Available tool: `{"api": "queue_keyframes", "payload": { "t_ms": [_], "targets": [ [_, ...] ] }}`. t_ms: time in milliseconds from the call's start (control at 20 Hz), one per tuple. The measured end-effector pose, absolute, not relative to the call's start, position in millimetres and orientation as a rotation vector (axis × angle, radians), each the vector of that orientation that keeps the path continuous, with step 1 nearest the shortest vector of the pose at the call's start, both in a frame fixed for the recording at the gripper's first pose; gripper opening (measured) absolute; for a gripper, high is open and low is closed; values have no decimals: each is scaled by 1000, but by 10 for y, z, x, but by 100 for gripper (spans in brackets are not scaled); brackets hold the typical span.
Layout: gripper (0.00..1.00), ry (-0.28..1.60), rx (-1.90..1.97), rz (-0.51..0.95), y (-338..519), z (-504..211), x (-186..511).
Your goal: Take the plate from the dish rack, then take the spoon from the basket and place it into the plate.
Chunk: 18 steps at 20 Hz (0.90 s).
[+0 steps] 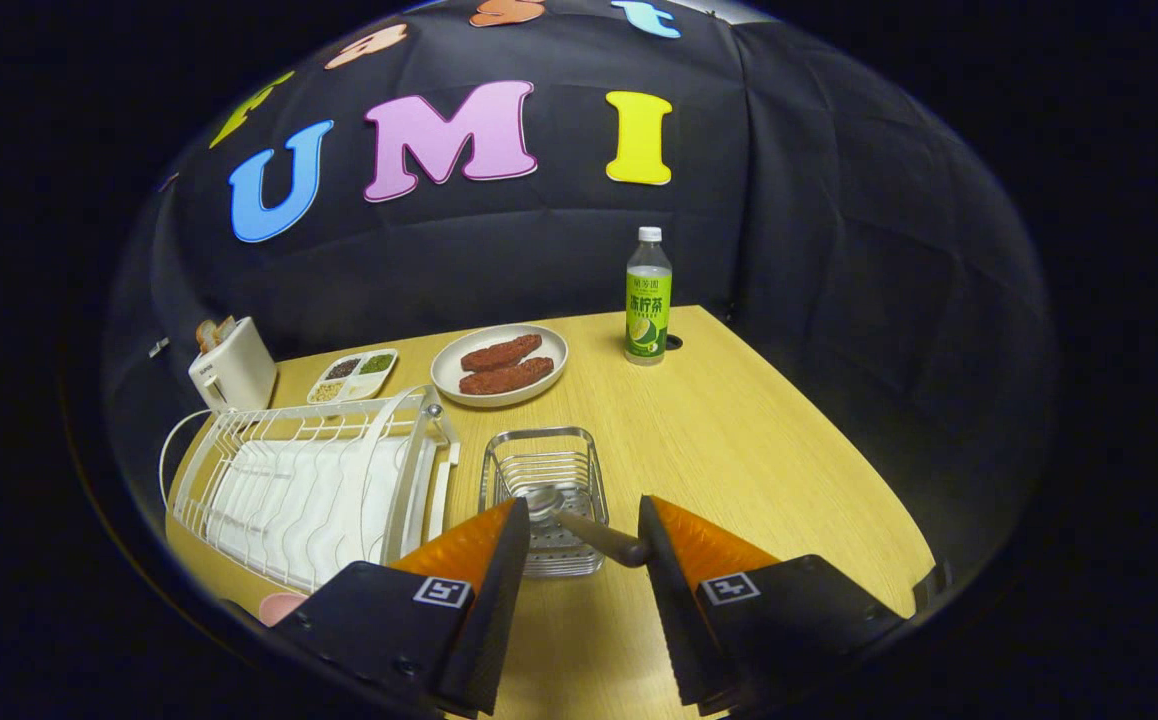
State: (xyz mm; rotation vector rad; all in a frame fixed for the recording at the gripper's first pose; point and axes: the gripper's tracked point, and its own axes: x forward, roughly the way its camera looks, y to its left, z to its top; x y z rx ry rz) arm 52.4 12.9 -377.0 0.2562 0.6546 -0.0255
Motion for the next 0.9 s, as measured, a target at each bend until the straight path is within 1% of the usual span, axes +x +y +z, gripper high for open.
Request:
{"api": "queue_keyframes", "payload": {
  "t_ms": [50, 250, 400, 550, 600, 700, 900],
  "targets": [
    [67, 628, 251, -39, 108, -3776, 564],
    [49, 574, 257, -66, 58, -3825, 708],
    [32, 561, 271, -71, 57, -3860, 795],
    [25, 544, 286, -27, 191, -3744, 797],
    [20, 537, 261, -17, 196, -3739, 842],
    [17, 520, 216, -3, 209, -3643, 835],
    [17, 497, 202, 16, 187, -3452, 902]
  ]
}}
